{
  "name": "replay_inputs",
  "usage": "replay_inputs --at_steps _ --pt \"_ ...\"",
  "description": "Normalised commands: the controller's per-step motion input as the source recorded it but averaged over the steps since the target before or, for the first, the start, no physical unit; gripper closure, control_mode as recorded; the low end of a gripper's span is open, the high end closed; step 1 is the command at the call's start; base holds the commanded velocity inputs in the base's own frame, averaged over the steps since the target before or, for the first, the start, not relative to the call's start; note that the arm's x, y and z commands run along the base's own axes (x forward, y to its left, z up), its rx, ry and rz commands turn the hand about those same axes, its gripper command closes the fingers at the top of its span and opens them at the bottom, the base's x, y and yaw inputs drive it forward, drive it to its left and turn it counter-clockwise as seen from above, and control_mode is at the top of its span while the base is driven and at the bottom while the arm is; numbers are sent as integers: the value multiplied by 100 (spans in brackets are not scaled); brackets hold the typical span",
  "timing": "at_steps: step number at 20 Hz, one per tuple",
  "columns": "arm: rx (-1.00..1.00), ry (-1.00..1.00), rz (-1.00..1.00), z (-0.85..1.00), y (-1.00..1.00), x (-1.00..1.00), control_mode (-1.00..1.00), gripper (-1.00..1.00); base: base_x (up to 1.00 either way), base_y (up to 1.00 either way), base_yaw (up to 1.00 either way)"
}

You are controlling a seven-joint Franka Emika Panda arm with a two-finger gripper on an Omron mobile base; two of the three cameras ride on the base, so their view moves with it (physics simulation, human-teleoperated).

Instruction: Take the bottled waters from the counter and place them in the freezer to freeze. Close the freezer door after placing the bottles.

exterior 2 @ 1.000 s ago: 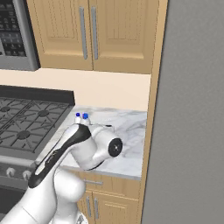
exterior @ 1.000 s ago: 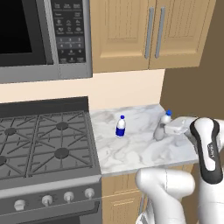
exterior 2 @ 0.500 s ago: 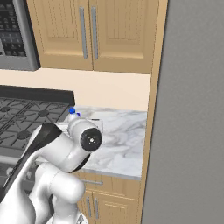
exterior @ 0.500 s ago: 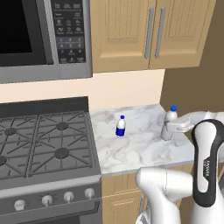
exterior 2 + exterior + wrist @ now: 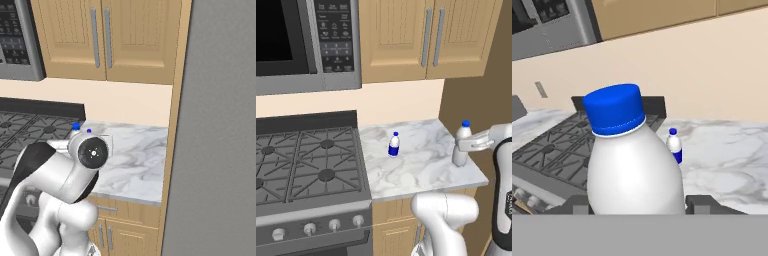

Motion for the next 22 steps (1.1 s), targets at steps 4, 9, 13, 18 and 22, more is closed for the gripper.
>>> replay_inputs --at_steps 4,9,13,18,22 --pt "8 -6 -2 -3 0 -9 -100 100 0 0 0" --pt "0 -2 -2 0 0 0 -100 100 0 0 0" --pt "0 -7 -3 0 2 -4 -100 100 0 0 0" --pt "0 -10 -12 0 30 -23 -100 100 0 0 0" --pt "0 -3 -4 0 6 -11 100 100 -62 14 -18"
